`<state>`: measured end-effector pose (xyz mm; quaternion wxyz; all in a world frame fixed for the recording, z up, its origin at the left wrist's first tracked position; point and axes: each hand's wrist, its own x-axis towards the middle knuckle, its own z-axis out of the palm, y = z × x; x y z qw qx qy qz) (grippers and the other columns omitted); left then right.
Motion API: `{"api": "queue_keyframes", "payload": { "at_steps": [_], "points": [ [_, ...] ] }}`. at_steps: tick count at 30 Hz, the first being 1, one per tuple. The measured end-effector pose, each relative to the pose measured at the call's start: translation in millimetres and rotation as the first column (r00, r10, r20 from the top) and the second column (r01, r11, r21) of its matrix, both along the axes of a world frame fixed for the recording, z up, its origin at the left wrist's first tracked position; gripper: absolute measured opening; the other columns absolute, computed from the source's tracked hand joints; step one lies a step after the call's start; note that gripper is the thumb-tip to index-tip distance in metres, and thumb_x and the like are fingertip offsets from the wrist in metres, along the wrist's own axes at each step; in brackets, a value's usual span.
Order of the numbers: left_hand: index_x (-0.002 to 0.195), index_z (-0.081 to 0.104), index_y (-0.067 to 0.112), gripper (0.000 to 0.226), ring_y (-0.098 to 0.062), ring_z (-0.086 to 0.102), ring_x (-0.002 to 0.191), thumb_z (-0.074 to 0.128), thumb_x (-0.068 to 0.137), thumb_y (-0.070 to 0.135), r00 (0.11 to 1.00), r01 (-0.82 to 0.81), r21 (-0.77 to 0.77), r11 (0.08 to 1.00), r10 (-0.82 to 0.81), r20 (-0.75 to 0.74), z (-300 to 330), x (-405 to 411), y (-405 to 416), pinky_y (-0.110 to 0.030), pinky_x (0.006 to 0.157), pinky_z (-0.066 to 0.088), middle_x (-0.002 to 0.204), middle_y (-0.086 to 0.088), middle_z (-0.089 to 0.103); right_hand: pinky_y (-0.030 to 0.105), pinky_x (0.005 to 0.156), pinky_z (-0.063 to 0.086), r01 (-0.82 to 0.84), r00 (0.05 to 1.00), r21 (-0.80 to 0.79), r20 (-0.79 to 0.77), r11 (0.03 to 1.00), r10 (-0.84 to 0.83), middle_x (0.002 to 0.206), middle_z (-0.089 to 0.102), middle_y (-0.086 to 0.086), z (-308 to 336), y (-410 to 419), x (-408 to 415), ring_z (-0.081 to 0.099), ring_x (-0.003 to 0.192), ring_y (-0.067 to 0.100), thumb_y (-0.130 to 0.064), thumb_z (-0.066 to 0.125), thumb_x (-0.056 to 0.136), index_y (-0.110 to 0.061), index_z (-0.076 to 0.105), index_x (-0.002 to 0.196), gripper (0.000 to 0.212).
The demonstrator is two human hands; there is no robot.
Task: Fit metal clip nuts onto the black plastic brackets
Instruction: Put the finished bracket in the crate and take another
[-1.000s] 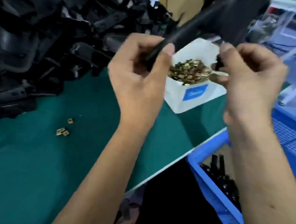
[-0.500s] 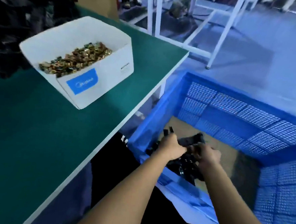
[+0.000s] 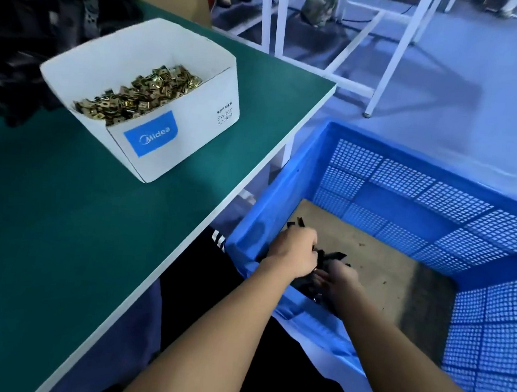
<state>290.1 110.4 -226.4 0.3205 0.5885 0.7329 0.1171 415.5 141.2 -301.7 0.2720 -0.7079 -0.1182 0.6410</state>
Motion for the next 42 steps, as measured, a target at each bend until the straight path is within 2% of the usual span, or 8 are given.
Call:
{"api": "queue_keyframes", "payload": {
  "at_steps": [5,11,14,18,20,24,30,42],
  "points": [
    [0.101,0.073,0.022,0.013,-0.020,0.069,0.096,0.067,0.092,0.015,0.982,-0.088,0.472,0.877,-0.003,0.187,93.9,0.0,-7.1,-0.039,0.086,0.056,0.103,0.003,0.075,0.023,0.062,0.044,-0.221,0.887,0.509,0.459,0.832,-0.045,0.077,0.063,0.011,118.8,12.3,-40.4,0.059,0.080,0.021,-0.006,0.069,0.089,-0.005,0.068,0.091,0.002],
    [0.090,0.072,0.007,0.009,-0.012,0.064,0.069,0.068,0.087,0.000,0.914,-0.402,0.863,0.304,0.080,0.398,183.7,-83.1,-87.5,-0.030,0.066,0.054,0.084,0.003,0.071,0.022,0.074,0.047,-0.261,0.952,0.964,0.265,0.046,-0.152,0.078,0.062,-0.020,244.7,-38.7,-128.5,0.059,0.073,-0.005,-0.007,0.055,0.091,-0.017,0.061,0.101,0.016],
    [0.091,0.072,0.013,0.011,-0.005,0.061,0.063,0.067,0.089,0.004,0.817,-0.538,0.837,0.101,0.309,0.488,201.9,-146.4,-143.4,-0.025,0.061,0.052,0.081,0.010,0.070,0.018,0.067,0.044,-0.331,0.937,0.934,0.342,-0.136,0.067,0.073,0.061,-0.016,266.7,-90.7,-194.5,0.059,0.065,0.000,-0.011,0.057,0.093,-0.016,0.064,0.102,0.012],
    [0.090,0.071,0.013,0.009,-0.011,0.065,0.070,0.065,0.088,0.007,0.544,-0.570,0.813,-0.118,0.687,0.481,205.1,-235.8,-247.9,-0.036,0.072,0.055,0.080,0.009,0.070,0.043,0.075,0.057,-0.752,0.391,0.596,0.747,-0.282,0.537,0.079,0.067,0.000,256.4,-171.5,-298.3,0.068,0.074,0.024,-0.035,0.067,0.096,-0.017,0.064,0.096,0.018],
    [0.093,0.070,0.015,0.009,-0.015,0.066,0.081,0.065,0.087,0.011,0.328,-0.585,0.796,-0.154,0.853,0.405,197.9,-269.1,-302.0,-0.040,0.081,0.054,0.085,0.007,0.070,0.040,0.068,0.052,-0.808,0.132,0.365,0.877,-0.463,0.462,0.083,0.064,0.005,250.7,-211.9,-336.6,0.064,0.080,0.036,-0.055,0.063,0.095,-0.017,0.060,0.100,0.038],
    [0.110,0.066,0.009,0.026,-0.036,0.054,0.107,0.068,0.085,0.014,-0.089,-0.559,0.803,-0.208,0.977,0.192,185.4,-308.4,-392.3,-0.036,0.098,0.038,0.112,-0.011,0.063,0.031,0.046,0.020,-0.767,0.033,0.016,0.999,-0.642,-0.015,0.088,0.049,0.008,243.9,-278.7,-391.0,0.041,0.067,0.027,-0.072,0.045,0.096,-0.015,0.045,0.112,0.058],
    [0.124,0.050,0.005,0.054,-0.044,0.038,0.130,0.069,0.080,0.030,-0.511,-0.637,0.697,-0.330,0.858,-0.061,190.3,-342.7,-480.5,-0.046,0.110,0.030,0.140,-0.023,0.043,0.028,0.042,0.017,-0.643,0.005,-0.174,0.973,-0.746,-0.231,0.060,0.037,0.000,237.3,-318.9,-425.7,0.028,0.045,0.017,-0.023,0.057,0.104,-0.012,0.046,0.097,0.017],
    [0.122,0.062,0.010,0.031,-0.040,0.049,0.121,0.055,0.091,0.006,-0.237,-0.918,0.394,-0.048,0.862,-0.447,187.0,-351.1,-487.3,-0.046,0.093,0.045,0.126,-0.014,0.058,0.028,0.039,0.012,-0.610,-0.029,-0.243,0.958,-0.754,-0.285,0.051,0.035,0.000,241.4,-318.2,-424.0,0.026,0.040,0.015,0.006,0.061,0.088,-0.011,0.042,0.088,0.026]
  ]
}}
